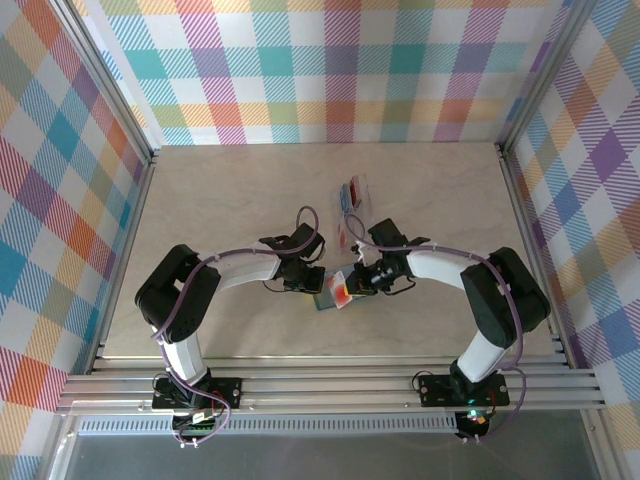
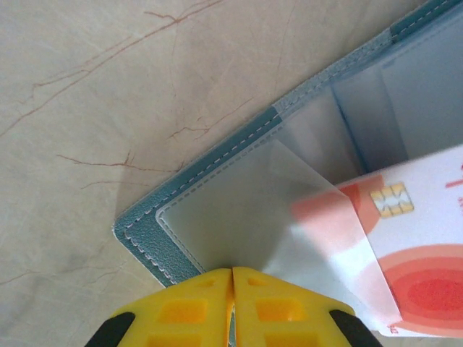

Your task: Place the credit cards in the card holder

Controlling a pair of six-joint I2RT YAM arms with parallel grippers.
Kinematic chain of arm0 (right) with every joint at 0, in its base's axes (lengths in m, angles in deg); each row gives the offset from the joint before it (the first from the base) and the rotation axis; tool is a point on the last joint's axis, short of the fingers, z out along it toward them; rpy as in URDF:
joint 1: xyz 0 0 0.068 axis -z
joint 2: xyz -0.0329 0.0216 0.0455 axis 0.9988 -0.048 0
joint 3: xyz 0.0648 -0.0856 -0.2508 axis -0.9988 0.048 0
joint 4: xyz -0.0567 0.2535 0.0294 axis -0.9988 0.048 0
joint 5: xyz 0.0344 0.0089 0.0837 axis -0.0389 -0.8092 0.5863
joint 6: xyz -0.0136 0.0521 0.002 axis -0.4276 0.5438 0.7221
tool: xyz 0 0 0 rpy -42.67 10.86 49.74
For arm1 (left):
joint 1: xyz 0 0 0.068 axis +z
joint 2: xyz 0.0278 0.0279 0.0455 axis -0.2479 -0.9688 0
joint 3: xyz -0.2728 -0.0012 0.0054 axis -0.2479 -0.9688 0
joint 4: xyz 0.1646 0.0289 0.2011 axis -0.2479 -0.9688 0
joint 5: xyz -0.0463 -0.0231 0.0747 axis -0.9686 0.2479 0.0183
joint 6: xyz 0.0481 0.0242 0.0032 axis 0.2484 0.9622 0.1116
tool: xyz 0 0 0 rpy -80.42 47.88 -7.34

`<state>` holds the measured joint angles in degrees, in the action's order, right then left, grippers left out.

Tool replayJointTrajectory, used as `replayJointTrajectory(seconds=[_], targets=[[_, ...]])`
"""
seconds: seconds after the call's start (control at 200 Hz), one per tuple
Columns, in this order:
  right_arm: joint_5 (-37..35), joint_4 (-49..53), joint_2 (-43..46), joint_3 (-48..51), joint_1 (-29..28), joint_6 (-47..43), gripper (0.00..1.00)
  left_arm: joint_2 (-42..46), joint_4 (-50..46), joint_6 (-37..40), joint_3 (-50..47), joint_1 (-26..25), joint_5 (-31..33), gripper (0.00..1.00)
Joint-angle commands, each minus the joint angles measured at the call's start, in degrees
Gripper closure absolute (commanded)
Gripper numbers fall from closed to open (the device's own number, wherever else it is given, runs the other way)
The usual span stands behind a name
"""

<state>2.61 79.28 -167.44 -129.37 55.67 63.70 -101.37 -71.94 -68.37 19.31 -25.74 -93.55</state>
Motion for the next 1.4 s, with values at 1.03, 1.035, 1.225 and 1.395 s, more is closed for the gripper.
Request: replayJointTrajectory(seconds=[1.03, 1.035, 1.225, 1.395], targets=[[-0.42, -1.08, -6.41, -3.49, -3.21, 0.21, 1.0, -3.72, -3.6, 1.06, -1.57, 1.42, 3.72, 0.89], [-0.4, -1.11, -6.42, -3.44, -3.22, 0.22, 1.0, -3.72, -3.59, 1.04, -1.61, 1.42, 3.72, 0.89], [0.78, -2.53, -6.61, -2.79, -3.88, 1.01, 1.0, -3.89, -3.56, 1.02, -1.59, 1.43, 3.47, 0.89], [0.7, -3.36, -7.47, -2.19, -4.37, 1.37, 1.0, -3.47, -3.42, 0.85, -1.74, 1.43, 3.02, 0.89]])
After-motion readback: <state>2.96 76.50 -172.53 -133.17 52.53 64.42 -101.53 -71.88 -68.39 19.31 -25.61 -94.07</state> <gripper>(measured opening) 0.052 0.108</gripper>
